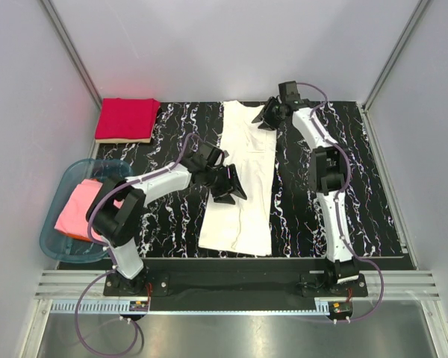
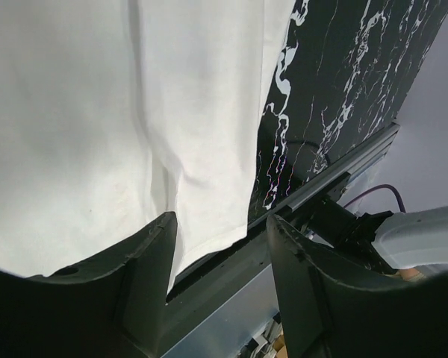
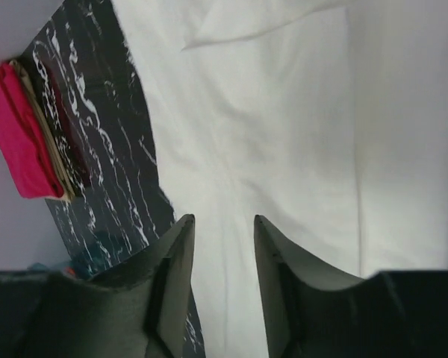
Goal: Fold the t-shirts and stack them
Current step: Fold the tshirt
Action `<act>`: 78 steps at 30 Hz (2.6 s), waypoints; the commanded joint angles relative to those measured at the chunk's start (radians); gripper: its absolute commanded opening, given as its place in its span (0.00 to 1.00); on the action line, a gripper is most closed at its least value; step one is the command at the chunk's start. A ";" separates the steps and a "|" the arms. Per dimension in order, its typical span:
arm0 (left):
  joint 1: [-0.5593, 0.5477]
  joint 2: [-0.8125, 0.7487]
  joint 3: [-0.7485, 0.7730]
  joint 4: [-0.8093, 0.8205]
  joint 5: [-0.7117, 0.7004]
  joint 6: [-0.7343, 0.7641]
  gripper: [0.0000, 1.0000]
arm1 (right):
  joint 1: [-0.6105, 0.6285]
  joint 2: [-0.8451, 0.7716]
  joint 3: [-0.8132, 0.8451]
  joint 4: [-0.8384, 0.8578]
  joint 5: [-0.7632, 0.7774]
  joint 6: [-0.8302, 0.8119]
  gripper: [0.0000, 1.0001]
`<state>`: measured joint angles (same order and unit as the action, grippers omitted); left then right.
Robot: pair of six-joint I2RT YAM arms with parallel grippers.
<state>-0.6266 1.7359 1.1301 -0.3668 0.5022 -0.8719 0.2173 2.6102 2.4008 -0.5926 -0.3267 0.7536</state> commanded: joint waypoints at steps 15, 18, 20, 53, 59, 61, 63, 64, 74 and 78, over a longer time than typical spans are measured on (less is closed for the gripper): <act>-0.064 0.010 -0.078 -0.029 0.119 0.085 0.59 | -0.029 -0.893 -1.096 -0.030 -0.221 -0.279 0.63; -0.077 0.020 -0.087 -0.035 0.122 0.093 0.59 | -0.027 -1.013 -1.367 -0.009 -0.259 -0.299 0.63; -0.085 0.034 -0.085 -0.041 0.125 0.102 0.55 | -0.027 -1.068 -1.451 0.000 -0.284 -0.298 0.63; -0.147 0.085 -0.110 -0.101 0.078 0.113 0.15 | -0.019 -1.194 -1.856 0.246 -0.379 -0.189 0.60; -0.150 0.031 -0.157 -0.103 0.035 0.082 0.00 | -0.010 -1.171 -1.841 0.249 -0.397 -0.197 0.56; -0.150 0.040 -0.162 -0.103 0.032 0.080 0.00 | -0.006 -1.164 -1.836 0.251 -0.400 -0.197 0.55; -0.148 0.066 -0.161 -0.103 0.027 0.085 0.03 | -0.001 -1.153 -1.832 0.252 -0.405 -0.198 0.55; -0.148 0.077 -0.159 -0.103 0.024 0.089 0.04 | 0.001 -1.148 -1.829 0.252 -0.408 -0.198 0.54; -0.151 -0.048 -0.154 -0.133 -0.007 0.114 0.46 | 0.047 -1.174 -1.818 0.252 -0.440 -0.183 0.50; -0.153 -0.033 -0.147 -0.133 0.027 0.125 0.50 | 0.056 -1.165 -1.818 0.252 -0.439 -0.189 0.50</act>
<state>-0.7738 1.7214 0.9733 -0.4892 0.5270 -0.7670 0.2626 1.4559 0.5522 -0.3595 -0.7311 0.5648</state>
